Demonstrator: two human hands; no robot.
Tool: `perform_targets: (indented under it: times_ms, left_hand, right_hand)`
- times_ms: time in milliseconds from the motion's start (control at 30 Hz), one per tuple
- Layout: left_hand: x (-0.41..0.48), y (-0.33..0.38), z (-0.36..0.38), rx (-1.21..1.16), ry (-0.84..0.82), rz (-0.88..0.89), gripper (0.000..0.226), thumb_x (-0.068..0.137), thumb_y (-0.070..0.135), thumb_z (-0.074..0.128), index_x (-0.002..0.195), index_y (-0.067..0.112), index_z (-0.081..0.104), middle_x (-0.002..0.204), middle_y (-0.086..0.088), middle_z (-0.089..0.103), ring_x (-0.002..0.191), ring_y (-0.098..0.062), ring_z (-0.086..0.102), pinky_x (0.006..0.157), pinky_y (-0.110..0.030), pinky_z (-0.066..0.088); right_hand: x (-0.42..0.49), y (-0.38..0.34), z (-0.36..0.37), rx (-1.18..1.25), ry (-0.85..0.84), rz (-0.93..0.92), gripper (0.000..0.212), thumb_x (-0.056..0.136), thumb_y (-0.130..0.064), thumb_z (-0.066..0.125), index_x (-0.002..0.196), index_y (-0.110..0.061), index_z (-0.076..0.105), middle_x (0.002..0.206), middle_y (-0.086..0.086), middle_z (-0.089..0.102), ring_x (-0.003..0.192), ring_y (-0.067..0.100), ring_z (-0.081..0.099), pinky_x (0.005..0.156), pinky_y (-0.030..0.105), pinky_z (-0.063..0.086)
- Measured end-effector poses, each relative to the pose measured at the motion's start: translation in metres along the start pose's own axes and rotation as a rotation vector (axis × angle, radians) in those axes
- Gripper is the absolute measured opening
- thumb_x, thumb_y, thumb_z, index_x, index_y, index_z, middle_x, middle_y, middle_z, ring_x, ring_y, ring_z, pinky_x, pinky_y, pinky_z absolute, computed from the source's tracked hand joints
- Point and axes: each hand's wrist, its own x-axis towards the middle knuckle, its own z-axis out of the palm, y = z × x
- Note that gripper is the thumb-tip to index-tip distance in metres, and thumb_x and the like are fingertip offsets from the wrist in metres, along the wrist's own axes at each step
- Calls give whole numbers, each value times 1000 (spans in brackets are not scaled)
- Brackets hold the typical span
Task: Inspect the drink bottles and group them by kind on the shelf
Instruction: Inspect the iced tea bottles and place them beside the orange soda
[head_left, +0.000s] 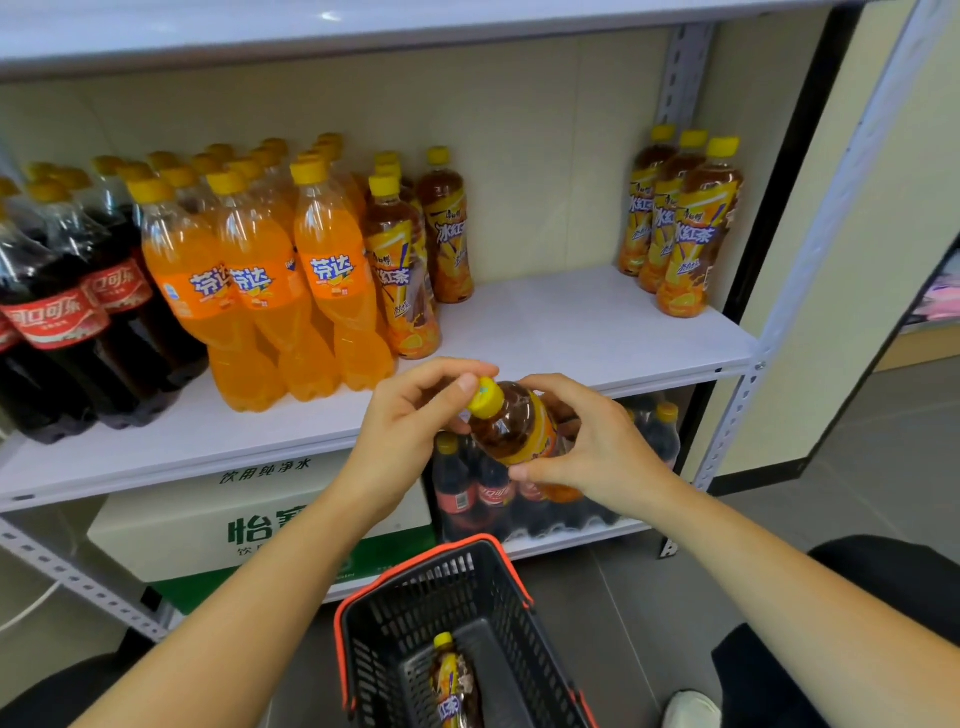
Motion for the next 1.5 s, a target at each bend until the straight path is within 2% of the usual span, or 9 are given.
perform_targets:
  times_ms: [200,433,633,867,1033,1133,1233,1333,1500]
  left_hand:
    - [-2,0,5,61,-59,160,51,97,11,62,140,37,59,127,8,68,119,-15,59,93,-26,53]
    - [0,1,5,115,-122,215,51,95,7,65,144,17,54,152,3,51,139,-20,50,106,-36,51]
    - [-7,-10,9,130,-247,-25,74,81,19,81,147,28,50,141,-8,57,125,-22,62,102,-43,54]
    - [-2,-9,14,33,-161,59,68,75,28,85,136,44,60,135,12,63,113,-15,67,84,-23,57]
    - [3,-12,8,78,-128,67,59,82,21,80,132,48,62,133,15,64,108,-18,70,84,-26,57]
    - [11,-17,7,80,-166,46,62,92,4,70,142,38,55,136,14,64,116,-12,67,92,-26,55]
    - [22,-25,1,372,-81,16,65,90,-5,68,142,32,54,138,13,61,126,-9,58,106,-36,49]
    - [30,-36,-9,685,49,8,55,88,6,72,138,26,61,140,7,61,130,-15,54,111,-43,43]
    - [40,-55,-15,1004,31,-102,51,93,46,67,141,33,59,154,2,49,141,-23,41,112,-36,34]
  right_hand:
    - [6,-8,-12,200,22,60,72,61,-43,94,125,-41,62,103,-3,74,94,12,71,80,25,58]
    - [10,-14,-25,415,71,165,60,66,-30,92,121,-30,68,106,9,76,100,28,72,89,41,60]
    - [21,-20,-39,857,239,352,39,74,-35,85,105,-18,70,90,4,75,78,20,72,66,34,60]
    - [31,-19,-42,1103,254,517,60,75,-50,74,119,-11,66,99,12,76,98,29,74,88,44,62]
    - [35,-19,-41,1048,44,420,67,80,-21,78,141,-15,51,117,16,70,101,32,71,88,51,61]
    - [54,-19,-44,928,100,372,72,76,-17,81,141,-22,49,115,8,72,100,28,72,83,49,61]
    - [83,-19,-44,706,195,301,63,80,-9,84,129,-32,51,110,2,76,99,24,75,72,39,62]
    - [120,-11,-36,510,269,239,64,77,-2,85,129,-18,52,113,9,74,102,25,74,75,40,61]
    - [187,6,-5,266,323,168,69,68,6,89,126,-1,52,116,16,70,104,29,69,95,48,57]
